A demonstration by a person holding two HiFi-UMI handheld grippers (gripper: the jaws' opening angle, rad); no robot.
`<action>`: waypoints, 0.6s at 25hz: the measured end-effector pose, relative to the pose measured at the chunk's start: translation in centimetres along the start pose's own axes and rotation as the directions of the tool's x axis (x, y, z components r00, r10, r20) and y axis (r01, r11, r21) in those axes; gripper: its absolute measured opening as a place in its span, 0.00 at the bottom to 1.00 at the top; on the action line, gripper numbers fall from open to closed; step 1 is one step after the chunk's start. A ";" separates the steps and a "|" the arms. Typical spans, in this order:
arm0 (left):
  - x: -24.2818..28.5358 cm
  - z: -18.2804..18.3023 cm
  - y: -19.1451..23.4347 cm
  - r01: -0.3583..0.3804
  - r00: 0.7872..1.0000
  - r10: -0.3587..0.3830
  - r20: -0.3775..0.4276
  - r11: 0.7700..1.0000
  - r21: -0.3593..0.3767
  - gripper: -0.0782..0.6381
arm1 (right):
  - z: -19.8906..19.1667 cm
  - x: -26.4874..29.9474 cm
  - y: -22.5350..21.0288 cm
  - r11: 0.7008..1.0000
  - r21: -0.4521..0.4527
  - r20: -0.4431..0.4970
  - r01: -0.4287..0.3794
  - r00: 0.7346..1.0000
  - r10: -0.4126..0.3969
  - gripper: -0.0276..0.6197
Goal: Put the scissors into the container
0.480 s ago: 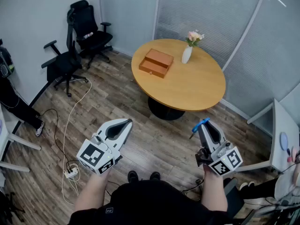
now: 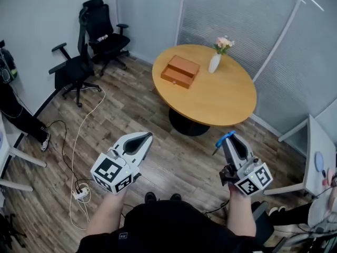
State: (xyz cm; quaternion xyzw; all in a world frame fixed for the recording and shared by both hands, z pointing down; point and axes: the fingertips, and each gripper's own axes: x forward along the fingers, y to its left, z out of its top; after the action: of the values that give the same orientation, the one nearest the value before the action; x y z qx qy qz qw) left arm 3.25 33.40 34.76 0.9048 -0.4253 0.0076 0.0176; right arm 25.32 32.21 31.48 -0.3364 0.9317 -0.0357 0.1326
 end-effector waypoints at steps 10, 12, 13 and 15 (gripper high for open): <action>-2.3 1.3 2.3 0.088 0.992 -0.084 0.090 0.995 -0.041 0.13 | -1.1 4.2 3.8 0.999 -0.016 -0.003 -0.034 0.999 0.034 0.17; -2.6 1.3 2.9 0.095 0.992 -0.091 0.088 0.995 -0.035 0.13 | -1.5 4.7 4.2 1.000 -0.013 -0.008 -0.029 1.000 0.029 0.17; -2.6 1.1 3.4 0.087 0.993 -0.085 0.080 0.996 -0.030 0.13 | -1.7 4.9 4.2 1.000 -0.012 -0.012 -0.026 1.000 0.026 0.17; -2.3 0.6 4.6 0.071 0.996 -0.069 0.062 0.997 -0.027 0.13 | -2.0 5.3 4.0 1.000 -0.009 -0.021 -0.018 1.000 0.018 0.17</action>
State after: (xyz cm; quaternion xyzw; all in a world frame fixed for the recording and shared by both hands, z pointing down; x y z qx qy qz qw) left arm -1.74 32.23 34.18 0.9186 -0.3939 -0.0268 0.0181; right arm 18.40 31.88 31.65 -0.3281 0.9362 -0.0334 0.1217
